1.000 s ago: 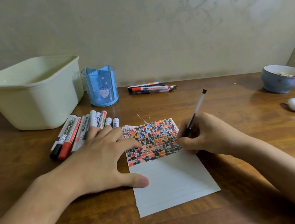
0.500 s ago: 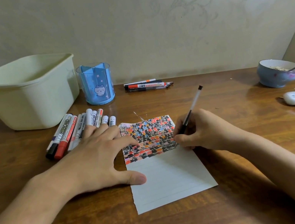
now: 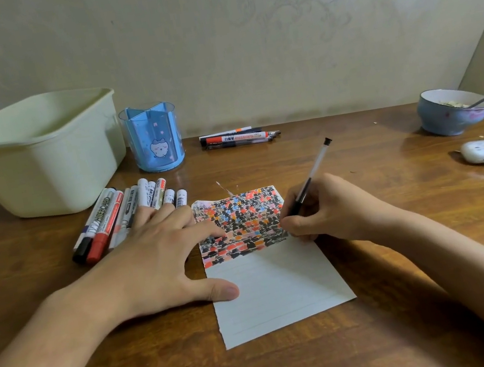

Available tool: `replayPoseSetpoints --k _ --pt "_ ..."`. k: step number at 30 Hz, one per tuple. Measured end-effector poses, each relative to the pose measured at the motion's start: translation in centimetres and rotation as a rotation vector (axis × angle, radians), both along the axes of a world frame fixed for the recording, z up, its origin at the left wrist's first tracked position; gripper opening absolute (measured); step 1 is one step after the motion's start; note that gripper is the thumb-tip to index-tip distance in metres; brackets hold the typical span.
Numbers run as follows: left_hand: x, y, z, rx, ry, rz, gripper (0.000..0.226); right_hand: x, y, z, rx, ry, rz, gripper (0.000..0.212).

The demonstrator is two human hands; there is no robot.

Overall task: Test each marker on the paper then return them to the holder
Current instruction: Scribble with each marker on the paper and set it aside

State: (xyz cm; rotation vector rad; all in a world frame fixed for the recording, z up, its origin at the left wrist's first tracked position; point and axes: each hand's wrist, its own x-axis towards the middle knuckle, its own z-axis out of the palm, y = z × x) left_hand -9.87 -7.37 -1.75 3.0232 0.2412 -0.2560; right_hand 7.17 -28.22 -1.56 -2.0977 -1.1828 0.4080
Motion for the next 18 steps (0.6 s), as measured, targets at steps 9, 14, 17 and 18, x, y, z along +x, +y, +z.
replayPoseSetpoints --k 9,14,17,18 --pt "0.04 0.04 0.01 0.014 -0.001 -0.010 0.095 0.08 0.06 -0.15 -0.008 -0.006 -0.011 0.014" --pt "-0.03 -0.22 0.16 0.005 -0.005 0.005 0.093 0.19 0.04 -0.21 -0.006 -0.003 -0.031 0.014" --pt "-0.02 -0.24 0.19 0.007 -0.001 0.005 0.094 0.11 0.05 -0.19 0.001 -0.003 -0.011 0.017" --pt "-0.02 -0.27 0.24 0.004 0.002 0.007 0.094 0.14 0.07 -0.16 -0.008 -0.010 -0.018 0.016"
